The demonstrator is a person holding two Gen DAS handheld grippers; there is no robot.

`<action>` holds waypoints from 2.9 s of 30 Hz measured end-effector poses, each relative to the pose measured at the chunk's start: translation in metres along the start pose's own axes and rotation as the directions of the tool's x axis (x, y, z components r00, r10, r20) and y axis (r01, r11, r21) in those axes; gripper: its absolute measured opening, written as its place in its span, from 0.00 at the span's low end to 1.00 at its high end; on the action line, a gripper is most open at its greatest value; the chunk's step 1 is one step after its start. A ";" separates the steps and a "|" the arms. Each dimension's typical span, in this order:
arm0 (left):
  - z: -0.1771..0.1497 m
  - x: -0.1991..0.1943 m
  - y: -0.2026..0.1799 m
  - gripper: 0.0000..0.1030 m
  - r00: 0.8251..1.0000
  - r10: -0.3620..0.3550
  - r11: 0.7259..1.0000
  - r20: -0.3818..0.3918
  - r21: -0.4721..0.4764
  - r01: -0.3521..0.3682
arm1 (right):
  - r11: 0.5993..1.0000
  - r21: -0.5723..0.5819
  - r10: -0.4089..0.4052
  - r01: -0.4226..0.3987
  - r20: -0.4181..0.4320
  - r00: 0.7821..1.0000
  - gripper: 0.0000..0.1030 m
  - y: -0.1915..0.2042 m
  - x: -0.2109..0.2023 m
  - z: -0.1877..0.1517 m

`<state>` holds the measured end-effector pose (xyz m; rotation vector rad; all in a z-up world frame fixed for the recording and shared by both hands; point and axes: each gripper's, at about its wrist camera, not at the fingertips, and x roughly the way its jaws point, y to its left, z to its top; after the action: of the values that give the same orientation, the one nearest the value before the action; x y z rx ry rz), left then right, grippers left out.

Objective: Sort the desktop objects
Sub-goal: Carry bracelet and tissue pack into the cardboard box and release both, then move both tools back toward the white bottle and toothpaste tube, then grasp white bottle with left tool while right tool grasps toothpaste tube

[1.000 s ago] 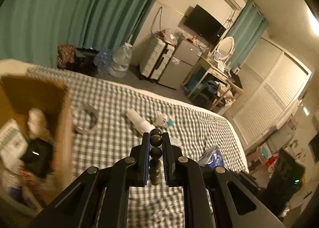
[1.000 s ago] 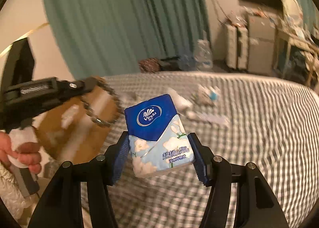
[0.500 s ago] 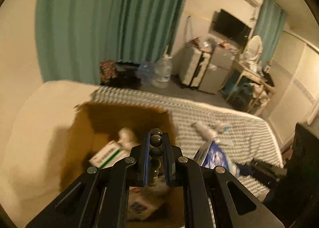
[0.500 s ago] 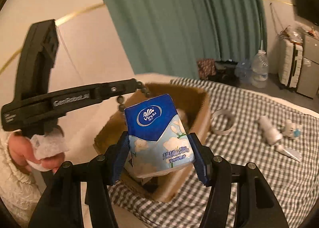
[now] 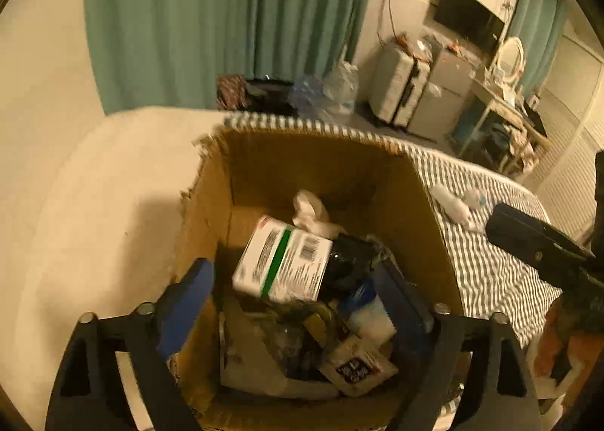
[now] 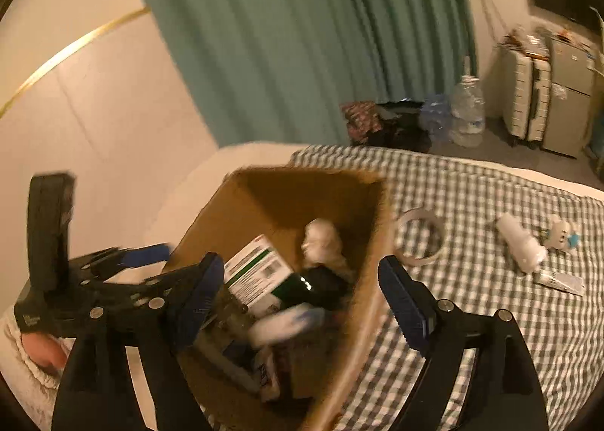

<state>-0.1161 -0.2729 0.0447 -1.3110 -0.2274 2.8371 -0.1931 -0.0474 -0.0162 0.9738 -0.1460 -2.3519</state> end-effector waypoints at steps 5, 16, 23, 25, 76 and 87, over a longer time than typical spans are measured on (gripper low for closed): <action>-0.002 -0.007 -0.019 0.98 0.999 0.040 0.998 0.015 0.042 -0.041 | 0.995 0.042 -0.091 0.090 0.032 0.995 0.82 -0.037 -0.032 -0.002; -0.031 -0.032 -0.131 1.00 0.994 -0.014 0.986 0.105 0.165 -0.004 | 0.947 0.149 -0.304 0.285 0.120 0.945 0.82 -0.142 -0.142 -0.031; -0.043 -0.009 -0.221 1.00 0.993 -0.063 0.983 0.100 0.179 0.044 | 0.909 0.210 -0.396 0.360 0.164 0.903 0.83 -0.203 -0.187 -0.059; -0.042 0.007 -0.243 1.00 0.995 -0.062 0.986 0.083 0.160 0.048 | 0.904 0.207 -0.409 0.375 0.158 0.899 0.83 -0.213 -0.188 -0.066; -0.073 0.235 -0.254 0.78 0.965 -0.086 0.996 -0.248 0.000 0.088 | 0.881 -0.180 -0.464 0.438 -0.146 0.874 0.83 -0.296 0.027 -0.069; -0.082 0.233 -0.271 0.61 0.989 0.033 0.999 -0.146 0.023 -0.030 | 0.928 -0.139 -0.368 0.345 -0.196 0.909 0.42 -0.313 0.042 -0.070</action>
<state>-0.2198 0.0213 -0.1470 -1.5238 -0.1762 2.7435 -0.3180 0.1948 -0.1895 1.2901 0.2593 -2.5218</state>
